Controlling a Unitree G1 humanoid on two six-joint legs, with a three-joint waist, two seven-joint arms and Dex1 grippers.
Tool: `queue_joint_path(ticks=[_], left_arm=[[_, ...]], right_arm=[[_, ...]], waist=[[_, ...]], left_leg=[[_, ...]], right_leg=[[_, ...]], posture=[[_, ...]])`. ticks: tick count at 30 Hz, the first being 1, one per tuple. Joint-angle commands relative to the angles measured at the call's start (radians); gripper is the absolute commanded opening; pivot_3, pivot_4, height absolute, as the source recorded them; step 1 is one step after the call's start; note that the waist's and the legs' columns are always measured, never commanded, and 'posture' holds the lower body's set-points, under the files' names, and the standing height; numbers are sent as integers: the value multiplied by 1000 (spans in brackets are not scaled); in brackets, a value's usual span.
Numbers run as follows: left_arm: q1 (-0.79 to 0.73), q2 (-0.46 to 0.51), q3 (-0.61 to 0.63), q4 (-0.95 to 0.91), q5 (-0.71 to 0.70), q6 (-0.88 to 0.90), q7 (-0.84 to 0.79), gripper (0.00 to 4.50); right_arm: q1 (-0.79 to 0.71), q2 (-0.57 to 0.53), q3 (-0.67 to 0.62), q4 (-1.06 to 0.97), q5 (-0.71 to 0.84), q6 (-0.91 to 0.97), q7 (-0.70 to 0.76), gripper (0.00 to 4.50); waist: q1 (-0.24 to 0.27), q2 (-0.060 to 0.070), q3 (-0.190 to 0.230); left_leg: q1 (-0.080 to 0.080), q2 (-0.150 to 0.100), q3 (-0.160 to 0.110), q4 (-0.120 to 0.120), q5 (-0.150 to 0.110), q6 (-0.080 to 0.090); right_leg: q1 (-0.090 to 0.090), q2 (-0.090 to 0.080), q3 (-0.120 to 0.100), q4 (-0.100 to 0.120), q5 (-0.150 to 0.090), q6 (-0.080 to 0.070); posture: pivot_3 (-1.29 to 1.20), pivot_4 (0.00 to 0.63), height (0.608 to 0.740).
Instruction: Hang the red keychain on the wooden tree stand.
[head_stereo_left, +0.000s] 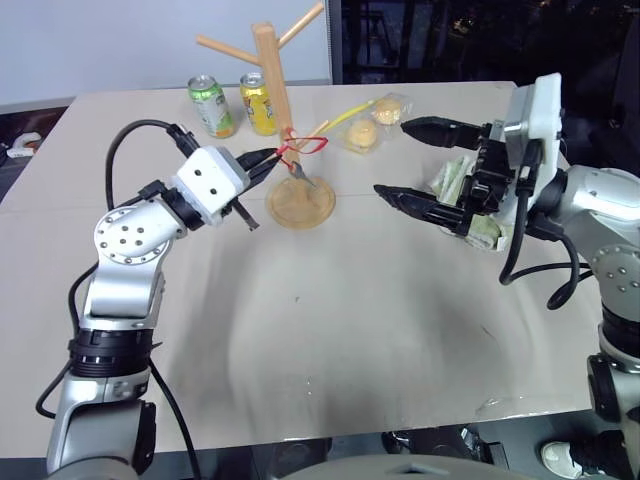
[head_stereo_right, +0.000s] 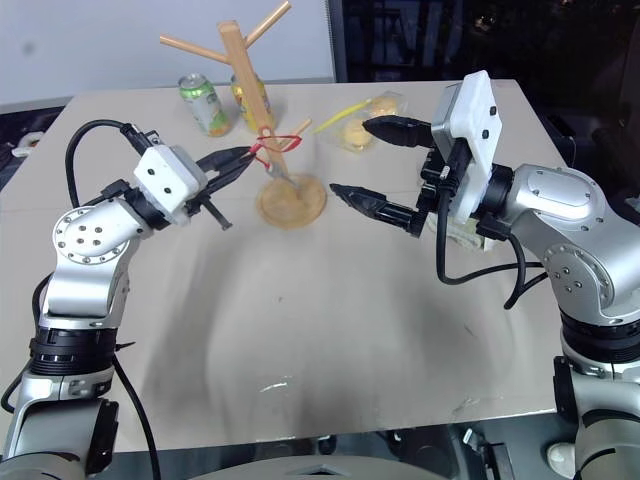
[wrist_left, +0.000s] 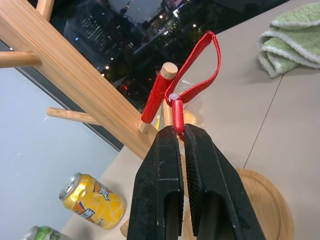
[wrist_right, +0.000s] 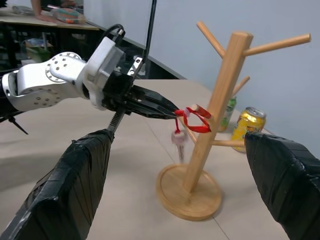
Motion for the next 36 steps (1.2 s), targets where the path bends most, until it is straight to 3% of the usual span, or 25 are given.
queue_joint_path(ticks=[1, 12, 36], left_arm=[[15, 6, 25, -56, -49, -52, -27, 27], [-8, 6, 67, -6, -28, -108, 34, 27], [-28, 27, 11, 117, 120, -179, 68, 27]], right_arm=[[0, -20, -18, -28, 6, -11, 7, 4500], [6, -22, -12, -22, 0, -21, 12, 4500], [13, -16, -6, -27, -31, -27, 4, 4500]], waist=[[0, 0, 0], [-1, 0, 0], [0, 0, 0]], left_leg=[[0, 0, 0, 0, 0, 0], [0, 0, 0, 0, 0, 0], [0, 0, 0, 0, 0, 0]], right_leg=[[0, 0, 0, 0, 0, 0], [0, 0, 0, 0, 0, 0], [0, 0, 0, 0, 0, 0]], posture=[[0, 150, 740], [0, 150, 740], [0, 150, 740]])
